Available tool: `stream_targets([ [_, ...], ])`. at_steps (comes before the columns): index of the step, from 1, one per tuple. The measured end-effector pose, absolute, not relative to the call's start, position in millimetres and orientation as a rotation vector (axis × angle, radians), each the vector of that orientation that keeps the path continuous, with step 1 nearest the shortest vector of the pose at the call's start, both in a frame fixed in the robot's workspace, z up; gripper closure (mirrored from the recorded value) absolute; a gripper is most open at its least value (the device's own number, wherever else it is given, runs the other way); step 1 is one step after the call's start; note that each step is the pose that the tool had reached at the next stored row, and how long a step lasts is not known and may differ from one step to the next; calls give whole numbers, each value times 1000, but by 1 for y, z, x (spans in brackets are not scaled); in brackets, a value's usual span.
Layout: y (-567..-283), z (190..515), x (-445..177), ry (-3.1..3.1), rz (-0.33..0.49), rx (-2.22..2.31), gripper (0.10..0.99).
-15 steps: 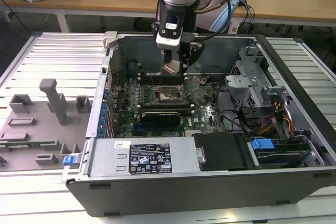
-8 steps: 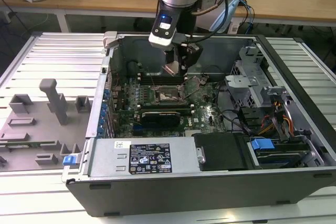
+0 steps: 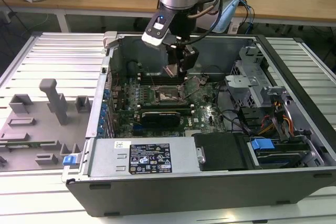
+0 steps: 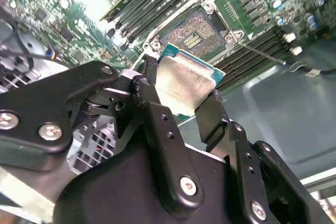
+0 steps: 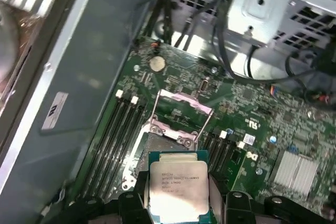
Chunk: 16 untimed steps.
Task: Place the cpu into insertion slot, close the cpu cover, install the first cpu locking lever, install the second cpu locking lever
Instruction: 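Place the cpu into insertion slot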
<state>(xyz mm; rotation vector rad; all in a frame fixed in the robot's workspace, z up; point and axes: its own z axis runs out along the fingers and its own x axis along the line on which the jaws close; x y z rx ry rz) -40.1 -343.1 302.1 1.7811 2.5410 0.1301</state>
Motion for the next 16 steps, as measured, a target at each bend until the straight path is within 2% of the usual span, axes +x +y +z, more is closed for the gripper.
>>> stream_targets([
  [16, -341, 285, -44, 2189, 124, 2175, 545],
])
